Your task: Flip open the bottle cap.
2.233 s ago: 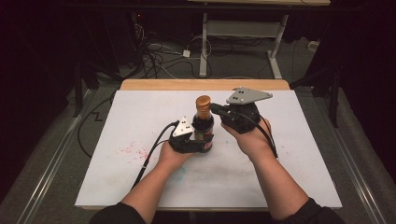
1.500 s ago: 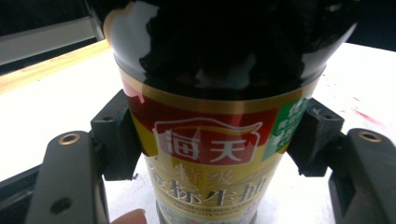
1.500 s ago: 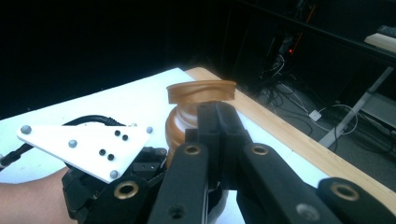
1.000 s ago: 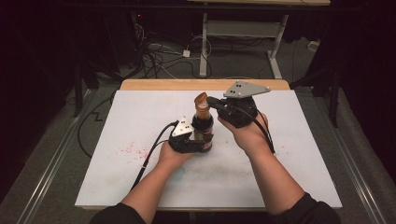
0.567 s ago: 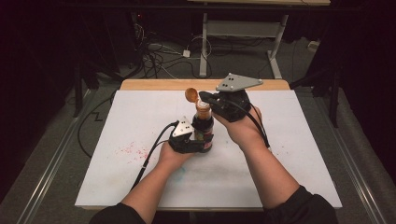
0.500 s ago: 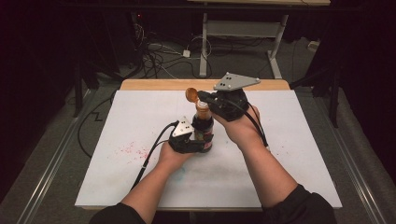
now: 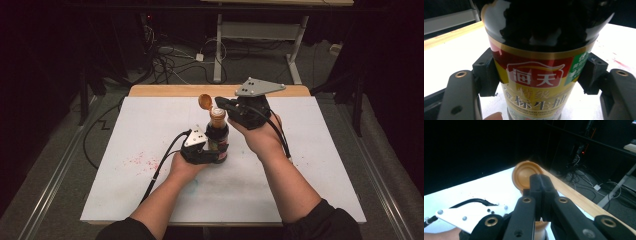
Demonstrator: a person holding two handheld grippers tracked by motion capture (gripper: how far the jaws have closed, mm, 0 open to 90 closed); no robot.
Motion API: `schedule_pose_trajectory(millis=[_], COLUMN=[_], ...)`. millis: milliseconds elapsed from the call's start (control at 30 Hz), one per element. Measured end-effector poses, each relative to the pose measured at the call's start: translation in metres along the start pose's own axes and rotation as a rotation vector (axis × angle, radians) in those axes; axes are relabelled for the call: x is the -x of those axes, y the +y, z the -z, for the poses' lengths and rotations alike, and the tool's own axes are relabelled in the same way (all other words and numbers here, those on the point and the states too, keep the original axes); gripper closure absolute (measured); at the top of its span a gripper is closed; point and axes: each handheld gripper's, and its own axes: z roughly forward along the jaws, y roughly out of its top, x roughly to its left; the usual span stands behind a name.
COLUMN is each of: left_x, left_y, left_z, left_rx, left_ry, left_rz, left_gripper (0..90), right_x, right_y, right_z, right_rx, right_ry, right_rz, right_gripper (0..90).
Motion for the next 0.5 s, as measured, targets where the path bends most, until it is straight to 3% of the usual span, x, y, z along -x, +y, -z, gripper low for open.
schedule_pose_trajectory(millis=[500], left_x=[0.000], left_y=[0.000], left_z=[0.000], left_rx=[0.000], left_ry=[-0.002], left_rz=[0.003], left_gripper=[28.6], right_x=[0.020], right_y=[-0.033], right_z=[0.023], right_rx=[-0.006], right_ry=[-0.041], right_rz=[-0.043], right_gripper=[90.0])
